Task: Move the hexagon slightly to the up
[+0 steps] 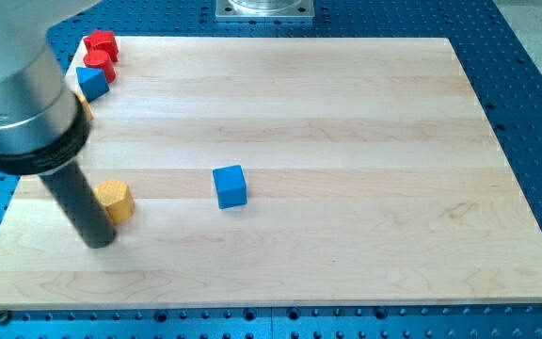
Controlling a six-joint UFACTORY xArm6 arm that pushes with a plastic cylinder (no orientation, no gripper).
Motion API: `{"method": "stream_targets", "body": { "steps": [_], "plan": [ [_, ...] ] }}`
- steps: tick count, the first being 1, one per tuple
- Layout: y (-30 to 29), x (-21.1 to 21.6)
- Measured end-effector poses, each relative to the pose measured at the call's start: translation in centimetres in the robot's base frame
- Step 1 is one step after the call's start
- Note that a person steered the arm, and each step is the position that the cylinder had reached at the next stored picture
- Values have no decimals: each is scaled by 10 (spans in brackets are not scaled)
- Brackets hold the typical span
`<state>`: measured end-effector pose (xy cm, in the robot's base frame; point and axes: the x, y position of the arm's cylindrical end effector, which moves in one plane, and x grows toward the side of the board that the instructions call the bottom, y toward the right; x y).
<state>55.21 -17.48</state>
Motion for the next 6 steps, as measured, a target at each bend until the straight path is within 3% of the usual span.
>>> {"method": "stream_targets", "body": {
  "steps": [2,4,6],
  "plan": [
    [43,-38],
    [-18,32],
    [-10,-27]
  ]
}}
